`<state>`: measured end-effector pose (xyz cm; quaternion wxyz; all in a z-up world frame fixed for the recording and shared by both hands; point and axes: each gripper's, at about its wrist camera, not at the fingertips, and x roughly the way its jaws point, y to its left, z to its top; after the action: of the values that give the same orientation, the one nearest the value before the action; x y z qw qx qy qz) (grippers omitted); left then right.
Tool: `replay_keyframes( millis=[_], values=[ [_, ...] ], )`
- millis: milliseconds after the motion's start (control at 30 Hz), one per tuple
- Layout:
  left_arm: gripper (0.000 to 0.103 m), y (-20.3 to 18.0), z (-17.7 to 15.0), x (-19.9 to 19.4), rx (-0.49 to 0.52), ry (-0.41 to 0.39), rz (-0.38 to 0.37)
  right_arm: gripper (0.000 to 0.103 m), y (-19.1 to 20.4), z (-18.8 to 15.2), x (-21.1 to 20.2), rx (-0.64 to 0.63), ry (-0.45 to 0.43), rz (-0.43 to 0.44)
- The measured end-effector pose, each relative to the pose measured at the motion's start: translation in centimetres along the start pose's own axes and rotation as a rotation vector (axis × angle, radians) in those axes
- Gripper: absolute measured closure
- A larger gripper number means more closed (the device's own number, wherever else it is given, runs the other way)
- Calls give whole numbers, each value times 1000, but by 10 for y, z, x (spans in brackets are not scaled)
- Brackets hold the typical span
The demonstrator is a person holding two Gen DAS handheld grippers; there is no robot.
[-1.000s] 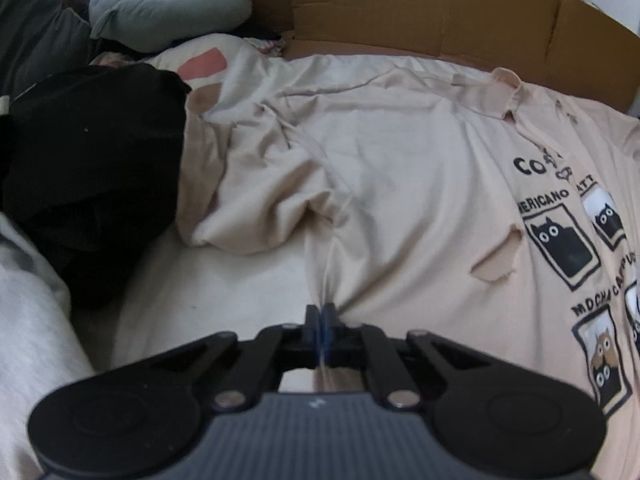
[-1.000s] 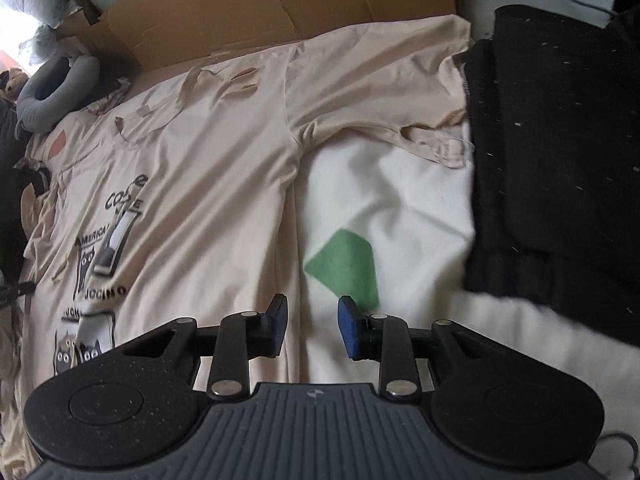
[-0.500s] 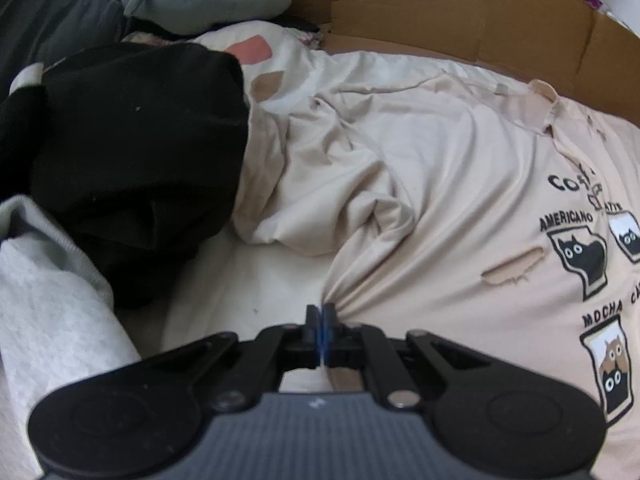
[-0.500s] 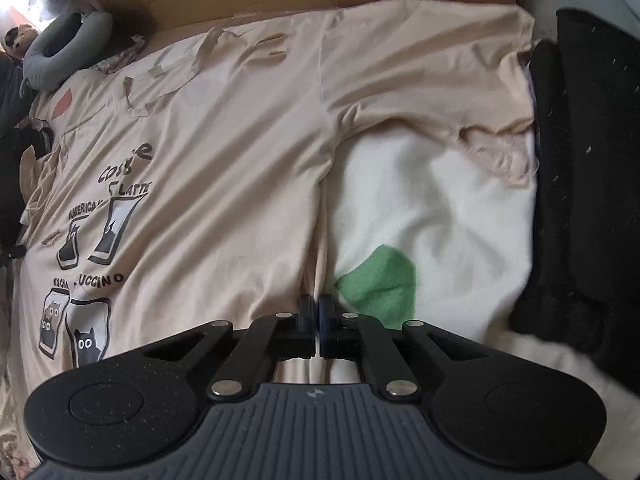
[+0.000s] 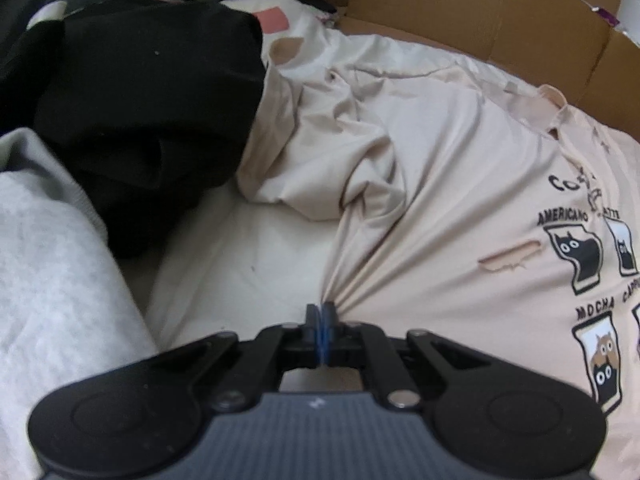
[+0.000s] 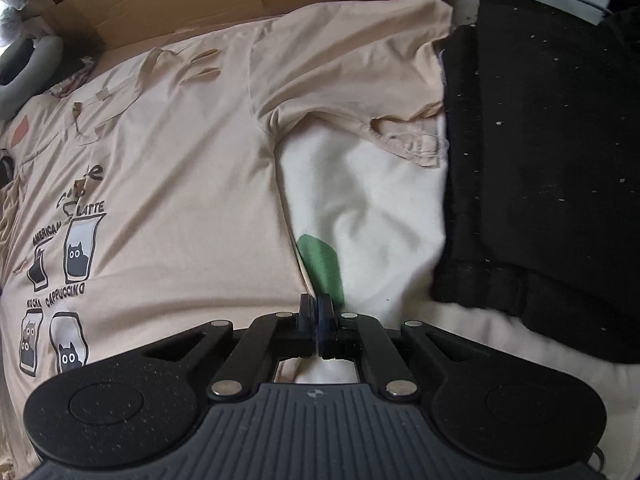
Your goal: Fold clothes
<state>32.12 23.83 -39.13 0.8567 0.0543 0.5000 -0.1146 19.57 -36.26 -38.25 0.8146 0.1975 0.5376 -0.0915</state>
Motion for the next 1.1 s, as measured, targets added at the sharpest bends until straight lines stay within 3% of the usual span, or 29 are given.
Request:
replay_keyframes(
  millis=[267, 400, 600, 733, 1100],
  values=[
    [102, 1, -7, -7, -21, 17, -1, 103, 0, 2, -4, -13, 14, -29],
    [94, -2, -8, 2, -55, 33, 18, 103, -4, -4, 7, 14, 13, 10],
    [82, -6, -18, -31, -97, 19, -32, 84, -18, -8, -20, 65, -20, 97],
    [74, -6, -41, -54, -127, 35, -60, 81, -27, -24, -37, 88, -17, 133],
    [68, -7, -123, -88, -193, 127, -66, 79, -40, -99, -58, 48, 97, 207]
  ],
)
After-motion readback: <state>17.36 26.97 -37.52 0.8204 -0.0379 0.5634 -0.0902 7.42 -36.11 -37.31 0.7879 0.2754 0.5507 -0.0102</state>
